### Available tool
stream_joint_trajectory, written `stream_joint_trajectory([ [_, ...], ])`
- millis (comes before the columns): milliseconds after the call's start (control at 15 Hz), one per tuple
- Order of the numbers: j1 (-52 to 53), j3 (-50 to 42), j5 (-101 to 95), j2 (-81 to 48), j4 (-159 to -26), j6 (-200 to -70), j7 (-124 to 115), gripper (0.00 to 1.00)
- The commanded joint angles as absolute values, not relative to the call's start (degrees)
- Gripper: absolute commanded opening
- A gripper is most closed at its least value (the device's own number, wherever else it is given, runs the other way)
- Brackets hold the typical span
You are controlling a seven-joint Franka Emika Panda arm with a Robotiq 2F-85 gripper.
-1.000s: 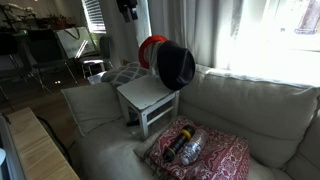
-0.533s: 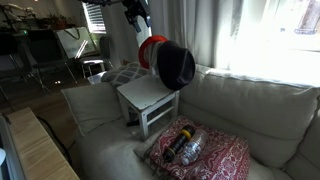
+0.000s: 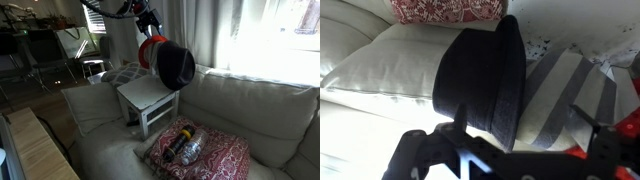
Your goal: Remove the hats on the chair's ears starting with the black hat and place them on the chair's seat
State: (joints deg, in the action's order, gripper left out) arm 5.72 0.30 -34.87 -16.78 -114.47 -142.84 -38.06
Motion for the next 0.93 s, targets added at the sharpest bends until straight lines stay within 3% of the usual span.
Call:
stream_joint_trajectory([
  [0, 9.3, -3.4, -39.3, -20.6, -111.5, -144.0, -43.1, 1.00],
  [267, 10.3, -4.7, -41.1, -22.5, -110.3, -144.1, -45.1, 1.00],
  [400, 10.7, -5.5, -42.2, -23.5, -109.5, -143.9, -46.1, 0.87],
  [467, 10.8, -6.0, -42.9, -23.9, -109.1, -144.1, -47.0, 0.70],
  [533, 10.8, -6.3, -43.4, -24.3, -108.9, -144.2, -47.4, 0.69],
  [733, 10.7, -6.7, -44.3, -25.4, -108.1, -144.5, -48.4, 0.46],
  [800, 10.7, -6.6, -44.2, -25.8, -108.0, -144.8, -48.7, 0.55],
  [867, 10.7, -6.4, -43.7, -26.1, -107.9, -144.7, -48.8, 0.81],
])
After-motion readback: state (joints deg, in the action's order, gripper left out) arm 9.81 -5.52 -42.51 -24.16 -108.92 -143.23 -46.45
